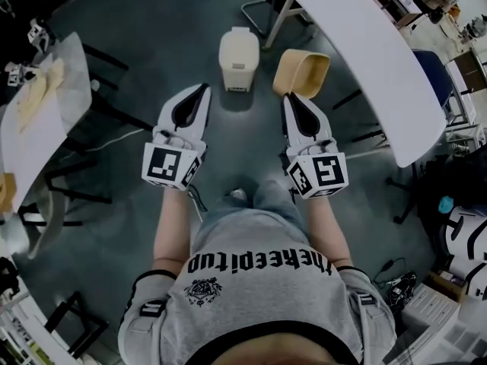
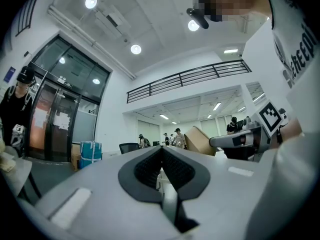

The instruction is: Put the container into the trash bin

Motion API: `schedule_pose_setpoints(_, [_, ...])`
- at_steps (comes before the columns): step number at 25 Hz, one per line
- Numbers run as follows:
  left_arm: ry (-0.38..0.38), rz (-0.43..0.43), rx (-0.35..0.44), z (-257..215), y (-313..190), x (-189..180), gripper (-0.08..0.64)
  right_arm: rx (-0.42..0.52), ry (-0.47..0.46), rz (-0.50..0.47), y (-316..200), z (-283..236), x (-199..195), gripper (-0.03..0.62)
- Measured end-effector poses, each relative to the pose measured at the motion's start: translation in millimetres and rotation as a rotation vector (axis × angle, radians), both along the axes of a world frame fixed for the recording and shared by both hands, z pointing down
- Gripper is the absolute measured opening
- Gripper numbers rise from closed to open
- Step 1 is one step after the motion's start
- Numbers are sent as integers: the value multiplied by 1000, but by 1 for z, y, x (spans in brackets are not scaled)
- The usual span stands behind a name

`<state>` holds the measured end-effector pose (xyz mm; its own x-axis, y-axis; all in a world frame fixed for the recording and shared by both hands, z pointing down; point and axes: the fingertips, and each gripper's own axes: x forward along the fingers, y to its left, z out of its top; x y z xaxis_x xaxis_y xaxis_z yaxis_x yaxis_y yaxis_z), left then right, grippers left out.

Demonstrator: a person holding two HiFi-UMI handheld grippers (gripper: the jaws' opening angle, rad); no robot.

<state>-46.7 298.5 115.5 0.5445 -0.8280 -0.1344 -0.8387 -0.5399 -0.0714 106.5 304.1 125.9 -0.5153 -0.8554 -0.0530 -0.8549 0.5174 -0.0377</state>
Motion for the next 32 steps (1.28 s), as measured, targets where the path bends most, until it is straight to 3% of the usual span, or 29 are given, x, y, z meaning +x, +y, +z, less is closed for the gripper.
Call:
schedule_pose_setpoints(9, [21,-14,-16,7,-36,-10,12,-10,22,-4,-37,5,-8,23])
schedule_pose_setpoints(18, [19,-61,-7,3,-99,-12,12,-4,8,-32,-111,1,-2,23])
schedule_pose_setpoints(32, [25,-75,33,-16,-194,16,12,-1,-7,-92,-212,-6,16,23])
